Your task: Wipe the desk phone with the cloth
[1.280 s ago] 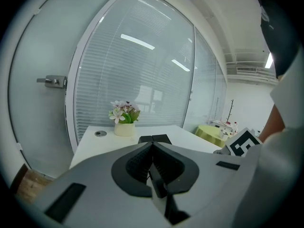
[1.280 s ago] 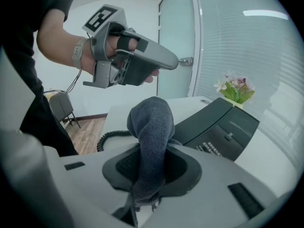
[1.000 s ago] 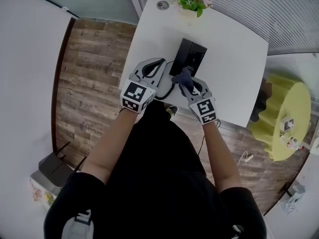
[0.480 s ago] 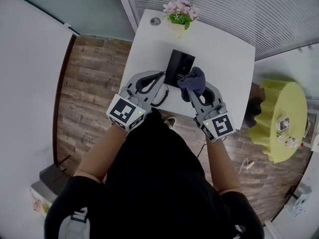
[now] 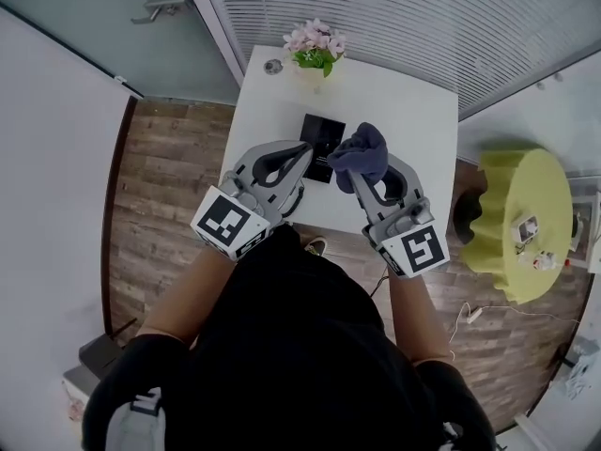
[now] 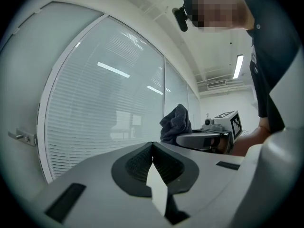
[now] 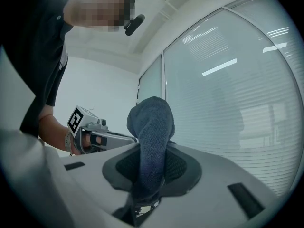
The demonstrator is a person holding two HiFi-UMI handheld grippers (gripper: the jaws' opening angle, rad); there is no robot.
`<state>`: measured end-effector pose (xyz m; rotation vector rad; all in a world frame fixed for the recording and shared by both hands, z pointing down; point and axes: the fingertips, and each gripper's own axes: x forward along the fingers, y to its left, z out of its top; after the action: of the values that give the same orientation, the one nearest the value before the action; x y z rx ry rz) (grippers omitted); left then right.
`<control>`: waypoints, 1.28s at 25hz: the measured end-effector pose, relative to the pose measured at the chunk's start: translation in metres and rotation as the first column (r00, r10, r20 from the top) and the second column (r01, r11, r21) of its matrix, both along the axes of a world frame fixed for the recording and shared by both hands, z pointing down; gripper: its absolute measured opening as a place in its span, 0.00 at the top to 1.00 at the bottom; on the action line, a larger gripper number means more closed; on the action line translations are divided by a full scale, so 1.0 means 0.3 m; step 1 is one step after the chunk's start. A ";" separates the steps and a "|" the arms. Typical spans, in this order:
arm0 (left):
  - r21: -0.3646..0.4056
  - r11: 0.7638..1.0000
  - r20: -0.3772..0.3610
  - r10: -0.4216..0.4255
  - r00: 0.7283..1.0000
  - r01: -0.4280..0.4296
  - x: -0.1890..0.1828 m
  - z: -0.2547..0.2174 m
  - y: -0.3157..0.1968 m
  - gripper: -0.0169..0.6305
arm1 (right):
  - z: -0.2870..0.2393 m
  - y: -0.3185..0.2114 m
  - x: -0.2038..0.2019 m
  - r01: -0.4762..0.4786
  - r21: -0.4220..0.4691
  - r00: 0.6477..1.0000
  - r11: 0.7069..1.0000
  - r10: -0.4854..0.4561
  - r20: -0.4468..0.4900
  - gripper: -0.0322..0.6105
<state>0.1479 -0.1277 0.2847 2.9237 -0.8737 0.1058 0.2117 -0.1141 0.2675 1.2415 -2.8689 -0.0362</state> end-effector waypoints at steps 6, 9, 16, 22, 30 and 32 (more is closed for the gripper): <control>0.034 0.999 -0.001 0.032 0.999 -0.032 0.039 -0.048 -0.014 0.96 | -0.064 -0.014 0.022 -0.016 0.015 1.000 1.000 0.016 0.008 0.80; 0.050 0.998 0.000 0.047 0.999 -0.047 0.052 -0.070 -0.022 0.96 | -0.091 -0.024 0.027 -0.026 0.027 1.000 0.999 0.026 0.009 0.80; 0.055 0.996 0.007 0.063 0.998 -0.064 0.070 -0.086 -0.048 0.96 | -0.097 -0.052 0.033 -0.048 0.035 0.999 0.998 0.048 0.004 0.80; 0.058 0.995 0.012 0.082 0.997 -0.083 0.072 -0.074 -0.051 0.96 | -0.095 -0.057 0.035 -0.061 0.040 0.998 0.997 0.061 0.002 0.80; 0.049 0.995 0.031 0.087 0.996 -0.088 0.072 -0.052 -0.060 0.96 | -0.077 -0.070 0.035 -0.070 0.031 0.998 0.997 0.069 0.012 0.80; 0.046 0.995 0.034 0.090 0.995 -0.092 0.072 -0.044 -0.070 0.96 | -0.066 -0.082 0.035 -0.075 0.023 0.997 0.997 0.075 0.016 0.80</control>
<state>0.1696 -0.1487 0.2716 3.0142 -0.7573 0.1408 0.2223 -0.1385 0.2478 1.3584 -2.8393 -0.0602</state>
